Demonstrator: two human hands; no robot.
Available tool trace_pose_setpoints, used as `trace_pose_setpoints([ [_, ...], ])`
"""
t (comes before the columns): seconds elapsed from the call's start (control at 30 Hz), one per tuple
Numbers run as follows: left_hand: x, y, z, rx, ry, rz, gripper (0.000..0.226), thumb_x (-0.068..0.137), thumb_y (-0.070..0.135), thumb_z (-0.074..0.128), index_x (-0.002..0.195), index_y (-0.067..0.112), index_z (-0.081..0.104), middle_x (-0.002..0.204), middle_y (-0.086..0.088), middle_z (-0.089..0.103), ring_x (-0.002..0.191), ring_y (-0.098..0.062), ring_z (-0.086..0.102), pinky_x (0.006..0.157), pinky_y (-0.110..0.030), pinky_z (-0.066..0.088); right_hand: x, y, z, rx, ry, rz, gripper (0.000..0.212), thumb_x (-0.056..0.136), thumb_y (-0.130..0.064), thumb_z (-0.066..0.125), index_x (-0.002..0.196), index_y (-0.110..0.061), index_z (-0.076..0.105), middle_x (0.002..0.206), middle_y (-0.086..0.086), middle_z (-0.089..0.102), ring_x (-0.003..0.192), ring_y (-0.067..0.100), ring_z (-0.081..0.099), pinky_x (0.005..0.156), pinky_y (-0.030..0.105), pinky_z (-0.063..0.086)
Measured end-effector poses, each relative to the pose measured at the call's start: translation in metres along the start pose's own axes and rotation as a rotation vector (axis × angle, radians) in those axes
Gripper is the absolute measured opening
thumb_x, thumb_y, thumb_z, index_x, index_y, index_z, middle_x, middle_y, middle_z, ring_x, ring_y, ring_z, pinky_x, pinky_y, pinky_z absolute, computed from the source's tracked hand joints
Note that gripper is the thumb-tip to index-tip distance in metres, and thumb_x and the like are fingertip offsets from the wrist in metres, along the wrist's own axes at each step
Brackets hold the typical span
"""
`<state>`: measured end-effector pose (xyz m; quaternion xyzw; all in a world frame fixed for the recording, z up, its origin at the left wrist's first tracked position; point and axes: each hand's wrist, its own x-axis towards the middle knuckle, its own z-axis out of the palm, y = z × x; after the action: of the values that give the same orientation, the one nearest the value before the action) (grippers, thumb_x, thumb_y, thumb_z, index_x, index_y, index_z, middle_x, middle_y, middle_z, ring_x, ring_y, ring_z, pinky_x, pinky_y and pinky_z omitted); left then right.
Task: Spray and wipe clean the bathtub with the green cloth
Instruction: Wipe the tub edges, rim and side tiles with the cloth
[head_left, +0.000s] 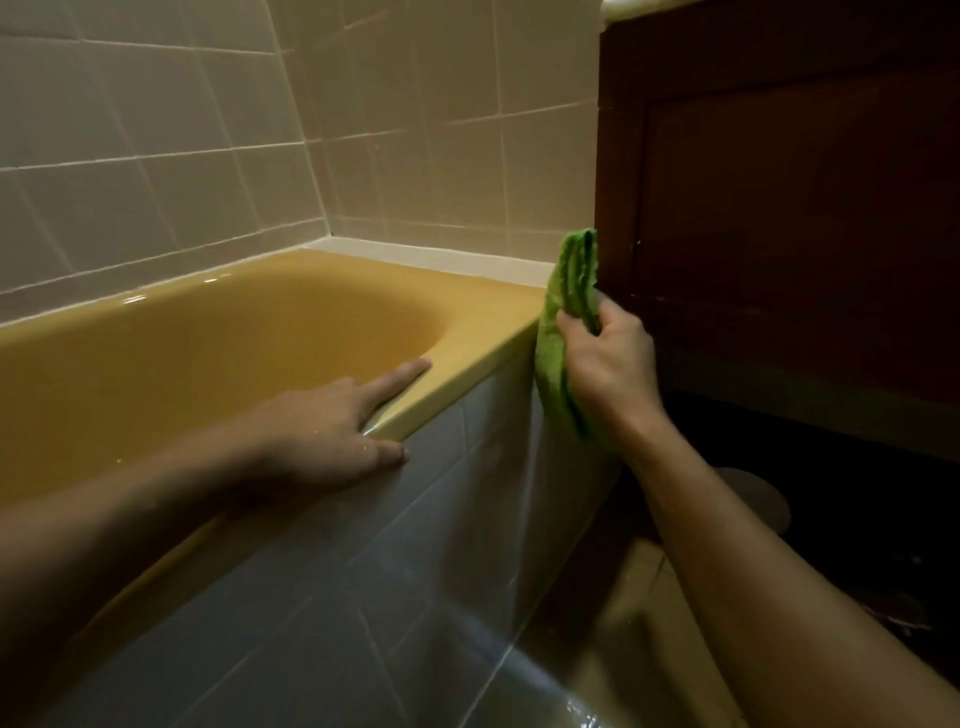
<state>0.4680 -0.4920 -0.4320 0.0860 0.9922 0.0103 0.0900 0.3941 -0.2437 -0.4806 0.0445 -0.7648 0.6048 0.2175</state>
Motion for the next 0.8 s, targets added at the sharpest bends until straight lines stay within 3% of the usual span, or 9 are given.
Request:
trace_pose_setpoints([
  [0.13, -0.002, 0.006, 0.003, 0.037, 0.043, -0.051, 0.079, 0.098, 0.066, 0.047, 0.13, 0.08, -0.024, 0.12, -0.002, 0.046, 0.111, -0.026, 0.057, 0.101, -0.038, 0.046, -0.021, 0.015, 0.029, -0.211, -0.06, -0.187, 0.05, 0.1, -0.022, 0.057, 0.148, -0.032, 0.051, 0.135, 0.0, 0.05, 0.116, 0.017, 0.053, 0.102, 0.041, 0.049],
  [0.23, -0.002, 0.009, 0.006, 0.067, 0.071, -0.083, 0.076, 0.096, 0.072, 0.041, 0.139, 0.076, -0.022, 0.117, -0.001, 0.042, 0.11, -0.027, 0.057, 0.094, -0.036, 0.045, -0.039, 0.023, 0.051, -0.336, -0.034, -0.262, 0.062, 0.095, -0.03, 0.056, 0.155, -0.035, 0.039, 0.145, 0.003, 0.032, 0.127, 0.021, 0.04, 0.107, 0.038, 0.041],
  [0.43, 0.0, 0.016, 0.008, 0.095, 0.095, -0.099, 0.069, 0.09, 0.08, 0.024, 0.144, 0.073, -0.019, 0.114, -0.003, 0.036, 0.121, -0.035, 0.056, 0.1, -0.038, 0.043, -0.071, 0.051, 0.087, -0.322, 0.146, -0.252, 0.067, 0.093, -0.046, 0.038, 0.158, -0.031, 0.032, 0.151, 0.005, 0.03, 0.129, 0.028, 0.038, 0.107, 0.041, 0.04],
  [0.53, 0.001, 0.016, 0.004, 0.07, 0.068, -0.075, 0.073, 0.078, 0.081, 0.014, 0.143, 0.073, -0.017, 0.117, -0.003, 0.042, 0.12, -0.032, 0.056, 0.101, -0.037, 0.041, -0.087, 0.083, 0.097, -0.234, 0.062, -0.155, 0.069, 0.095, -0.06, 0.028, 0.159, -0.034, 0.031, 0.156, -0.001, 0.022, 0.136, 0.024, 0.028, 0.115, 0.037, 0.029],
  [0.67, 0.004, 0.012, 0.001, 0.005, 0.068, -0.039, 0.057, 0.091, 0.074, 0.022, 0.135, 0.079, -0.014, 0.123, -0.001, 0.05, 0.115, -0.025, 0.055, 0.104, -0.038, 0.041, -0.088, 0.123, 0.095, -0.102, -0.016, 0.1, 0.078, 0.09, -0.069, 0.025, 0.159, -0.033, 0.031, 0.16, 0.001, 0.017, 0.142, 0.024, 0.021, 0.118, 0.035, 0.019],
  [0.8, 0.01, 0.01, 0.0, -0.005, 0.064, -0.016, 0.059, 0.1, 0.068, 0.036, 0.128, 0.082, -0.014, 0.131, -0.001, 0.049, 0.115, -0.021, 0.054, 0.107, -0.04, 0.042, -0.061, 0.132, 0.087, 0.255, 0.028, 0.326, 0.079, 0.097, -0.071, 0.028, 0.154, -0.016, 0.036, 0.151, 0.004, 0.027, 0.136, 0.026, 0.035, 0.111, 0.033, 0.031],
])
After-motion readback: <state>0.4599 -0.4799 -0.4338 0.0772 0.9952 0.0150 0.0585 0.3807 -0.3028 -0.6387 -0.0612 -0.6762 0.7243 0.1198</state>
